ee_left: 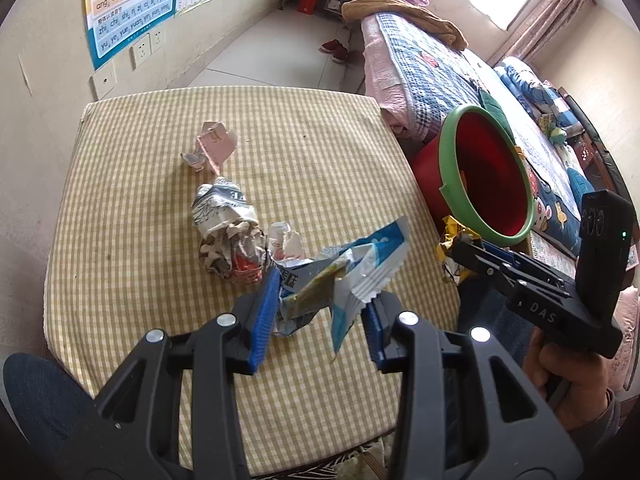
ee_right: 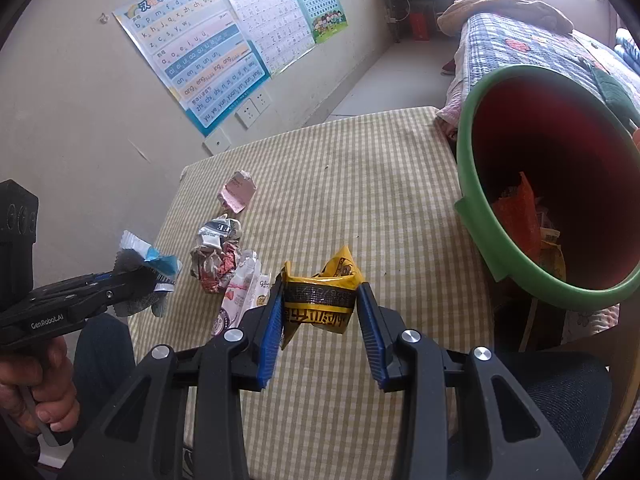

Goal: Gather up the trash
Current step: 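Carry the yellow and white-blue wrappers over the red bucket, then open both tools to drop the wrappers into the bucket, then move both tools back over the remaining wrappers on the table, then grasp the silver-black wrapper with the left tool while the right tool grasps the pink-white milk packet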

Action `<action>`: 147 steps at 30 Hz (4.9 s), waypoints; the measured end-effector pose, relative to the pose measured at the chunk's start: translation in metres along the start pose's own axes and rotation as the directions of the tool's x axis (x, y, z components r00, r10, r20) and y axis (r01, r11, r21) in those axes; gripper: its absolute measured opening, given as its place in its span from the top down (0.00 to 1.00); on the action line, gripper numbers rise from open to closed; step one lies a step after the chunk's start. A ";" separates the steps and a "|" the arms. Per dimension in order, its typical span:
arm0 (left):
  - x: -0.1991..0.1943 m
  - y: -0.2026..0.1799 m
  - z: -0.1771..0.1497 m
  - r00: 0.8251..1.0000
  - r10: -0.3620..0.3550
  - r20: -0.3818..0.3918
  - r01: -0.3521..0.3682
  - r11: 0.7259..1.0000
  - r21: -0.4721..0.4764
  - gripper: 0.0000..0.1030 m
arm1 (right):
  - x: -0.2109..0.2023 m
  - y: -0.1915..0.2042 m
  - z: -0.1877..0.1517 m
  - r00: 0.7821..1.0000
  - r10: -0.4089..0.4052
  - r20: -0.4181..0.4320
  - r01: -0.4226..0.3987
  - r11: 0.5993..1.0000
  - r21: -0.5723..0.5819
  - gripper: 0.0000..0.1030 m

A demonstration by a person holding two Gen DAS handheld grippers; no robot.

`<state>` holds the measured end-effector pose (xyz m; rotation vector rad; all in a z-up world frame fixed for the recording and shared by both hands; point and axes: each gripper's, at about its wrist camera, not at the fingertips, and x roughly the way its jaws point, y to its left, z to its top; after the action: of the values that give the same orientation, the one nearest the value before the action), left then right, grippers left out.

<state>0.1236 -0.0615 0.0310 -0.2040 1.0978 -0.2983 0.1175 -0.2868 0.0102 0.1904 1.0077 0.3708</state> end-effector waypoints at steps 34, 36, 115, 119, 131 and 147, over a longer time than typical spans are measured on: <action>0.081 -0.149 0.106 0.993 -0.103 -0.051 0.113 0.961 0.252 0.64 | -0.044 -0.140 0.059 0.983 -0.104 0.150 0.070 0.974 0.216 0.65; 0.085 -0.157 0.110 0.992 -0.117 -0.051 0.126 0.958 0.257 0.64 | -0.045 -0.147 0.063 0.982 -0.112 0.152 0.077 0.973 0.217 0.65; -0.035 0.102 0.009 0.996 0.036 0.085 -0.015 0.973 -0.232 0.06 | 0.037 0.077 -0.007 0.995 0.003 -0.098 -0.016 0.992 -0.124 0.13; -0.027 0.109 0.012 0.997 0.025 0.074 -0.008 0.974 -0.227 0.06 | 0.049 0.086 -0.010 0.992 0.007 -0.130 -0.025 0.990 -0.139 0.13; 0.031 0.118 0.033 0.999 0.001 -0.039 -0.010 0.973 -0.229 0.06 | 0.107 0.117 -0.016 0.969 0.041 -0.245 -0.086 0.981 -0.174 0.13; 0.095 0.118 0.059 0.989 -0.005 -0.149 -0.025 0.979 -0.204 0.06 | 0.158 0.121 -0.027 0.941 0.024 -0.337 -0.087 0.981 -0.176 0.17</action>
<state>0.2326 0.0185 -0.0587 -0.3651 1.2780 -0.1926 0.1437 -0.1138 -0.0895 -0.0176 1.2953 0.5607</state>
